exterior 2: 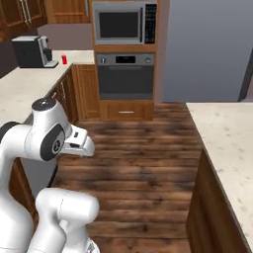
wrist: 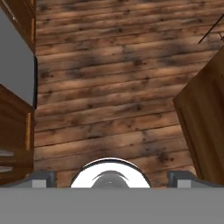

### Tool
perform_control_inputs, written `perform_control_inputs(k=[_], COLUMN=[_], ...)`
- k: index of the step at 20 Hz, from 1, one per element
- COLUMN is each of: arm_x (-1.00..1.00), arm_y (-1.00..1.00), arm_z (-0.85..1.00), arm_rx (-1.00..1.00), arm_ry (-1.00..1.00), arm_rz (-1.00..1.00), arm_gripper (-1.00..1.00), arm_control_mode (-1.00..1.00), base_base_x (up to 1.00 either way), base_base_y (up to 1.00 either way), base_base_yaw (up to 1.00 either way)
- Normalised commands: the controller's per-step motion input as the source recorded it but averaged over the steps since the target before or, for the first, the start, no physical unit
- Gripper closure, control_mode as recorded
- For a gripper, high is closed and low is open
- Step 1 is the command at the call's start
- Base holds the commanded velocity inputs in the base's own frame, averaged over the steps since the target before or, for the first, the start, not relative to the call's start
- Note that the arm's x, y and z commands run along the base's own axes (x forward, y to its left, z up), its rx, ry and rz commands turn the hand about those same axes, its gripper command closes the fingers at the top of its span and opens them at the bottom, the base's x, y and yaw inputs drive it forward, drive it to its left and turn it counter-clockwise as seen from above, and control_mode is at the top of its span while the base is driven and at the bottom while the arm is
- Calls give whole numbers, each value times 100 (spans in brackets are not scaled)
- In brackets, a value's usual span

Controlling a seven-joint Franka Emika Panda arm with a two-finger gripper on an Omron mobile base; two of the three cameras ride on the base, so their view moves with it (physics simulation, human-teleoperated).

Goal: Four empty soda cans are scattered around the kitchen. Gather all the cans and cluster them next to the stove for recycling.

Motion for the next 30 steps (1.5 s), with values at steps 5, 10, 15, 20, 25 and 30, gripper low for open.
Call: perform_control_inputs(k=[5,10,15,20,25,30], arm_x=[0,0,0,0,0,0], arm_y=[0,0,0,0,0,0], arm_z=[0,0,0,0,0,0], arm_rx=[0,0,0,0,0,0], arm_ry=[0,0,0,0,0,0], arm_rz=[0,0,0,0,0,0], arm_gripper=[-100,-100,-100,-100,-100,-100], arm_control_mode=[100,100,100,100,100,100], base_base_x=[100,100,100,100,100,100], base_base_y=[0,0,0,0,0,0], base_base_yaw=[-13,-8,-3,-1,-2,0])
